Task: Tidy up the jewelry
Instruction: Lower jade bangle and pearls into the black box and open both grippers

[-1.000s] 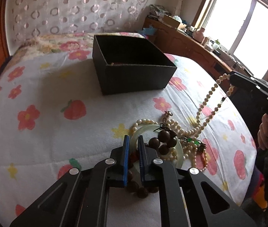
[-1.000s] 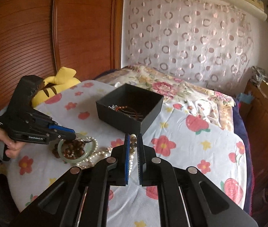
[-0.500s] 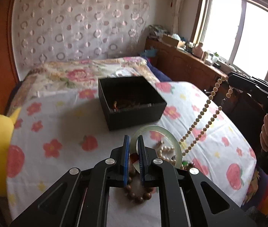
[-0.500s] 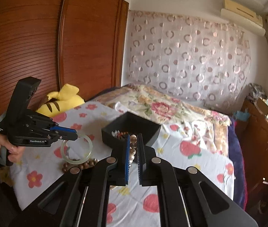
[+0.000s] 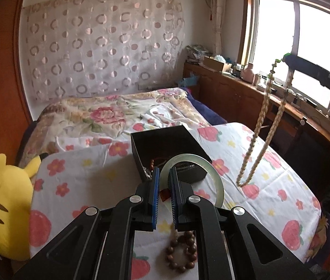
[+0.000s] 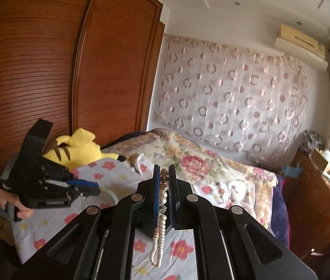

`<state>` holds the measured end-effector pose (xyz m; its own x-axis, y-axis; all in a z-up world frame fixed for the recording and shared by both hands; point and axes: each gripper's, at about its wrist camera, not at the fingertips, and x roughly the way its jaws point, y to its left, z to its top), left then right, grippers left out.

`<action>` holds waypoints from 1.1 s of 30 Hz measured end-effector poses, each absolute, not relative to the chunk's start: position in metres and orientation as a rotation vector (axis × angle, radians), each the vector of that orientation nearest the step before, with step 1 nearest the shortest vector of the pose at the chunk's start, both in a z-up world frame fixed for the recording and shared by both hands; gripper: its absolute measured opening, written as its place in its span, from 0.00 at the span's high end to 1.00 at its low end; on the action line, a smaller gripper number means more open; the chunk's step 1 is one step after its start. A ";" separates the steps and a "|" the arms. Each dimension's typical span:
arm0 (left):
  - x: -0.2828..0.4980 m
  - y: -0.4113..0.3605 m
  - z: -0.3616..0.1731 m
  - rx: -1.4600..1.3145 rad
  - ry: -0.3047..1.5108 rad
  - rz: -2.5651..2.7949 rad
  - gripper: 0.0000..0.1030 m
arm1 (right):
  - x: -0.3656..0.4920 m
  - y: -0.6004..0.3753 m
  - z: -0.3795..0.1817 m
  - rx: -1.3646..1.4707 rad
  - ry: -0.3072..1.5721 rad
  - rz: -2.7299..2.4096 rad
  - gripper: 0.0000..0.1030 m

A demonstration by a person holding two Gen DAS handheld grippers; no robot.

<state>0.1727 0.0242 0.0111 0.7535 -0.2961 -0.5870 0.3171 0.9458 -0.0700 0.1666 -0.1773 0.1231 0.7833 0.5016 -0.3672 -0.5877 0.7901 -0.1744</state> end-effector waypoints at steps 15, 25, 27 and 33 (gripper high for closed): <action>0.216 0.030 0.010 0.020 0.634 -0.295 0.92 | 0.239 -0.145 0.146 -0.350 0.272 0.572 0.92; 0.252 0.027 -0.002 0.023 0.661 -0.297 0.92 | 0.300 -0.136 0.083 -0.349 0.419 0.569 0.92; 0.262 0.027 -0.006 0.021 0.670 -0.296 0.92 | 0.310 -0.136 0.063 -0.348 0.458 0.567 0.92; 0.288 0.021 -0.017 0.030 0.689 -0.286 0.92 | 0.329 -0.139 0.032 -0.305 0.537 0.578 0.92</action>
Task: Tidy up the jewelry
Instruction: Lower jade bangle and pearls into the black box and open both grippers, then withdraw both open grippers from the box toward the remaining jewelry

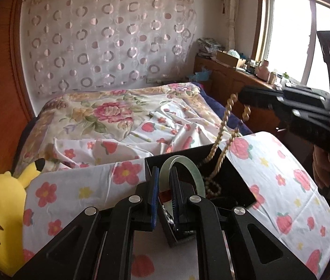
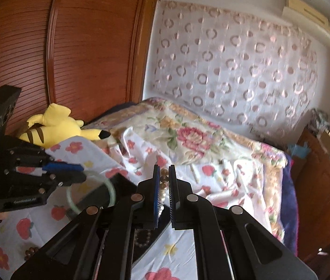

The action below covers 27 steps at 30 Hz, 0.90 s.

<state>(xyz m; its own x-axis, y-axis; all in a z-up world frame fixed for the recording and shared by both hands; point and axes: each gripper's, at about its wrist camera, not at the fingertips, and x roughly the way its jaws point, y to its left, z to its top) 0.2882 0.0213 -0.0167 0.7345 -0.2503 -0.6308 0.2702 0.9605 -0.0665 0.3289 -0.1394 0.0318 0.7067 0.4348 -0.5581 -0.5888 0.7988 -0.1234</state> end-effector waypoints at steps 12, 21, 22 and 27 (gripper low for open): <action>0.312 0.009 -0.022 0.019 0.707 -0.320 0.91 | 0.312 -0.142 0.002 -0.254 0.620 0.621 0.83; 0.288 0.002 -0.009 0.036 0.671 -0.348 0.91 | 0.274 -0.152 -0.009 -0.218 0.656 0.614 0.79; 0.283 0.001 -0.008 0.037 0.666 -0.348 0.91 | 0.268 -0.153 -0.010 -0.212 0.658 0.613 0.79; 0.261 0.000 -0.005 0.051 0.649 -0.335 0.70 | 0.246 -0.155 -0.017 -0.184 0.669 0.615 0.79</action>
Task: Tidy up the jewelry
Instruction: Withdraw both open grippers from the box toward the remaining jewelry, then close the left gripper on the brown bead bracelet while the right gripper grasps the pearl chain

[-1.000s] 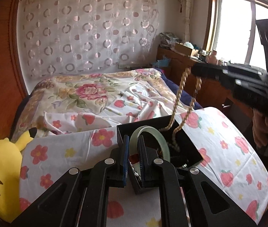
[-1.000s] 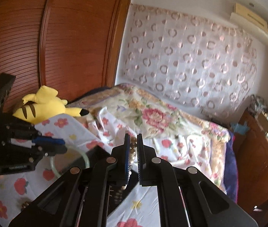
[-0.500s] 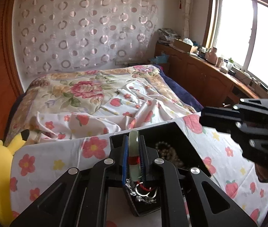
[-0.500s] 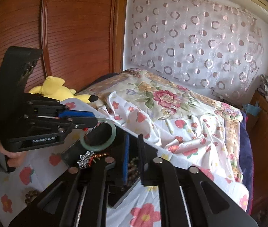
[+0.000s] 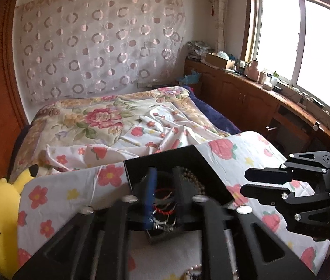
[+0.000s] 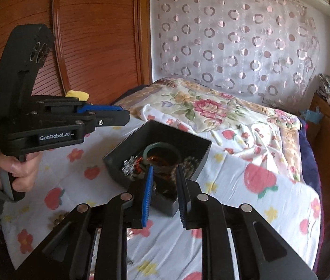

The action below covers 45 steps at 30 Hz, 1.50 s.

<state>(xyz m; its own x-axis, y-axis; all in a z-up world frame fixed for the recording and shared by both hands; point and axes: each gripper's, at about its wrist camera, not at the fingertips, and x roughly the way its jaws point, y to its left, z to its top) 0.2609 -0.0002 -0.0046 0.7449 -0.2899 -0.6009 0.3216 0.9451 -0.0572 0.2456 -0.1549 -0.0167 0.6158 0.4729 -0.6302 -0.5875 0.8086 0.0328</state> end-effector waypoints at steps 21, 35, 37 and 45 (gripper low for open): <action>0.200 0.024 -0.043 0.070 0.713 -0.216 0.08 | 0.189 -0.161 -0.050 -0.149 0.751 0.590 0.66; 0.165 0.047 -0.075 0.031 0.790 -0.194 0.08 | 0.144 -0.170 -0.088 -0.166 0.875 0.619 0.65; 0.161 0.047 -0.078 0.031 0.798 -0.196 0.08 | 0.140 -0.168 -0.090 -0.179 0.881 0.624 0.65; 0.156 0.044 -0.082 0.036 0.810 -0.199 0.08 | 0.144 -0.160 -0.094 -0.215 0.894 0.626 0.65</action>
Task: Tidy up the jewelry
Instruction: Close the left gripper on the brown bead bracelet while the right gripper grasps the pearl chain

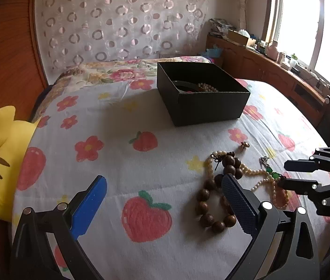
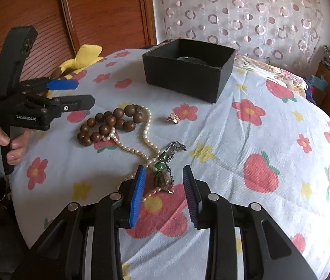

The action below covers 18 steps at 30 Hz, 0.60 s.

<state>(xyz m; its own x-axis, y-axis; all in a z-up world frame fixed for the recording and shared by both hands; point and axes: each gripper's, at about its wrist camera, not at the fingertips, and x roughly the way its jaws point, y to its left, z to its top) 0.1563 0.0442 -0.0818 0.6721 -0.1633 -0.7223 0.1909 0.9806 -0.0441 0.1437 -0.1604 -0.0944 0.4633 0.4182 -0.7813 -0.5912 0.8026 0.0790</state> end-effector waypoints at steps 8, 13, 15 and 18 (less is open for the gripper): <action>0.156 0.042 -0.084 0.041 0.813 -0.208 0.08 | 0.134 -0.158 -0.098 -0.285 0.901 0.630 0.85; 0.155 0.040 -0.087 0.042 0.819 -0.211 0.08 | 0.133 -0.173 -0.087 -0.247 0.869 0.627 0.93; 0.155 0.039 -0.087 0.042 0.820 -0.210 0.08 | 0.133 -0.176 -0.081 -0.239 0.851 0.624 0.93; 0.155 0.038 -0.088 0.045 0.821 -0.211 0.08 | 0.133 -0.182 -0.070 -0.233 0.812 0.608 0.93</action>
